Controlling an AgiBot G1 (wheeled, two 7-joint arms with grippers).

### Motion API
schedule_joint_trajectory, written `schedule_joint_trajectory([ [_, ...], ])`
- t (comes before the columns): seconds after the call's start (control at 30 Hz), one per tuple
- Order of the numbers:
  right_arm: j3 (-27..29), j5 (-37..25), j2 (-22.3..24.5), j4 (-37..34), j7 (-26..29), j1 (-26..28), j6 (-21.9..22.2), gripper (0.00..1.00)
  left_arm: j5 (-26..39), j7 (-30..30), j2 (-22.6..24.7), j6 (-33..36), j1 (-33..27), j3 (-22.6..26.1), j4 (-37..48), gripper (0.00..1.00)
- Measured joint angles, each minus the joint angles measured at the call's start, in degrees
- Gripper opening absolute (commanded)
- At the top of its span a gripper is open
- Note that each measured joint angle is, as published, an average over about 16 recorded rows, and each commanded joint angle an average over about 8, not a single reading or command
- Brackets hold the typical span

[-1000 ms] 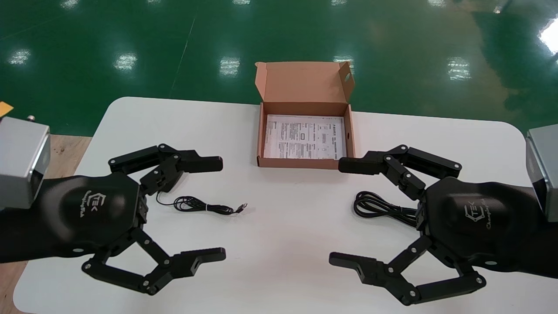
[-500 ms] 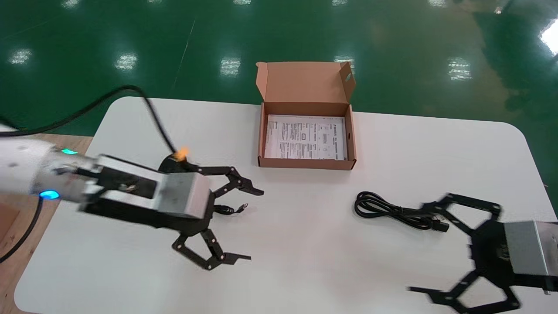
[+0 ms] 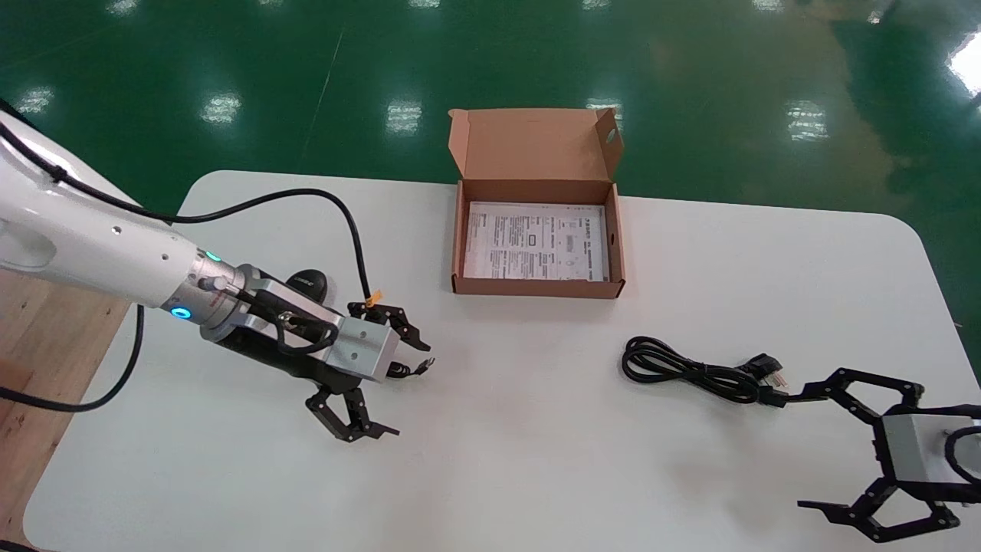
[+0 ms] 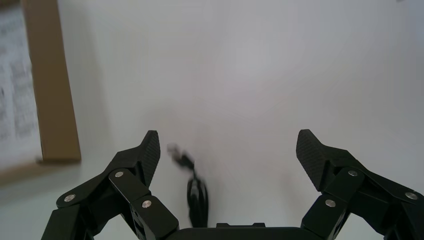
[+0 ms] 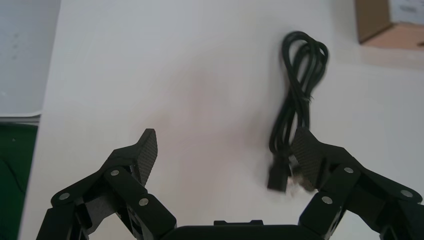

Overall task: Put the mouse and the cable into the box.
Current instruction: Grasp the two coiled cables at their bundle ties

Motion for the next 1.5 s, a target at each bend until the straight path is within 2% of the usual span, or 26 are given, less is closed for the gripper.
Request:
schedule_joint_trajectory([
  [0.33, -4.7, -4.3, -7.8, -13.4, -8.0, 7.0, 0.3, 1.0, 4.1, 7.9, 3.8, -6.2, -2.8, 1.8, 12.7, 1.0],
  [0.7, -7.4, -7.4, -14.0, -26.3, -14.3, 11.6, 3.4, 1.0, 5.2, 13.4, 5.2, -9.6, -3.8, 2.2, 20.8, 1.0],
  [1.27, -8.0, -9.0, -20.1, -37.3, -18.9, 13.6, 11.0, 1.0, 5.3, 17.5, 6.3, -12.1, -3.2, 2.3, 26.0, 1.0],
  [1.3, -8.0, -9.0, -20.3, -37.7, -19.0, 13.6, 11.4, 0.95, 5.4, 17.7, 6.4, -12.2, -3.2, 2.3, 26.1, 1.0],
  [1.33, -8.0, -9.0, -20.6, -38.1, -19.1, 13.6, 11.8, 0.83, 5.4, 17.9, 6.5, -12.4, -3.2, 2.4, 26.2, 0.95],
  [1.5, -8.0, -9.0, -21.4, -39.4, -19.5, 13.7, 13.1, 0.2, 5.6, 18.5, 6.8, -13.0, -3.2, 2.6, 26.6, 0.33],
])
